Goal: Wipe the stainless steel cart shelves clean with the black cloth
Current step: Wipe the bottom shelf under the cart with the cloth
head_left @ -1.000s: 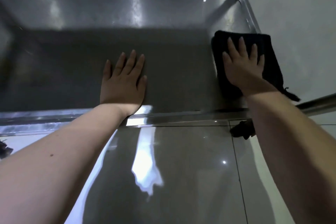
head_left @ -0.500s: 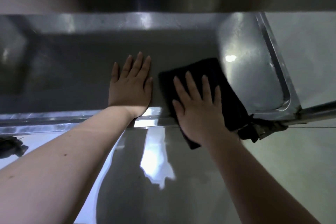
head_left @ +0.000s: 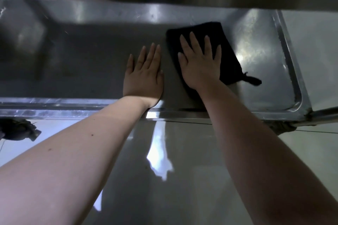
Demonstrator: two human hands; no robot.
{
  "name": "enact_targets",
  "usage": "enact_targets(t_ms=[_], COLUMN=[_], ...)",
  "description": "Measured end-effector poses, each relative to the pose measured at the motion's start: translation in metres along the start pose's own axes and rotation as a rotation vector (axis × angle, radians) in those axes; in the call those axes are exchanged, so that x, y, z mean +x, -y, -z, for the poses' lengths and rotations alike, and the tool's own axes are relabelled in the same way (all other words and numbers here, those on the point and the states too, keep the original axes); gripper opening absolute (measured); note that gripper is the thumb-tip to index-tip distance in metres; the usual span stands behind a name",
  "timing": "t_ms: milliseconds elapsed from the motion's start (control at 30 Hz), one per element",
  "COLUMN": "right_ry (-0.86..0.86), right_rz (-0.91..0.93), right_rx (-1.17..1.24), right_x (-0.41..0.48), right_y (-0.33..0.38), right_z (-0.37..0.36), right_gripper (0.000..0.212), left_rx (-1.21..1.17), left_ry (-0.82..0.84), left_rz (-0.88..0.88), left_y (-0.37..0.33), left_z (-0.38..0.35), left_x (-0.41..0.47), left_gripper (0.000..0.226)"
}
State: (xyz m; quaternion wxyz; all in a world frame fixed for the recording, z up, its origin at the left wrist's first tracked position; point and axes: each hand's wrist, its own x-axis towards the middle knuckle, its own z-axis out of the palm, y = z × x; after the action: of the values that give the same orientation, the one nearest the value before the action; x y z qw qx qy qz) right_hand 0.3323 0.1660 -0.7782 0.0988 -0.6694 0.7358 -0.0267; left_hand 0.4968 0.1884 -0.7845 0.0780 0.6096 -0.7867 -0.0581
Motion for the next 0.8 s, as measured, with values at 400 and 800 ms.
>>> enact_targets(t_ms=[400, 800], right_ry=[0.058, 0.031], right_rz=[-0.050, -0.060], right_rx=[0.015, -0.007], right_x=[0.005, -0.050], right_y=[0.020, 0.032], right_z=[-0.001, -0.011], right_gripper=[0.054, 0.054], left_rx=[0.002, -0.228], left_ry=[0.025, 0.025], left_rz=[0.000, 0.000], left_y=[0.000, 0.004], left_z=[-0.007, 0.006], left_x=[0.007, 0.005], left_gripper=[0.057, 0.055])
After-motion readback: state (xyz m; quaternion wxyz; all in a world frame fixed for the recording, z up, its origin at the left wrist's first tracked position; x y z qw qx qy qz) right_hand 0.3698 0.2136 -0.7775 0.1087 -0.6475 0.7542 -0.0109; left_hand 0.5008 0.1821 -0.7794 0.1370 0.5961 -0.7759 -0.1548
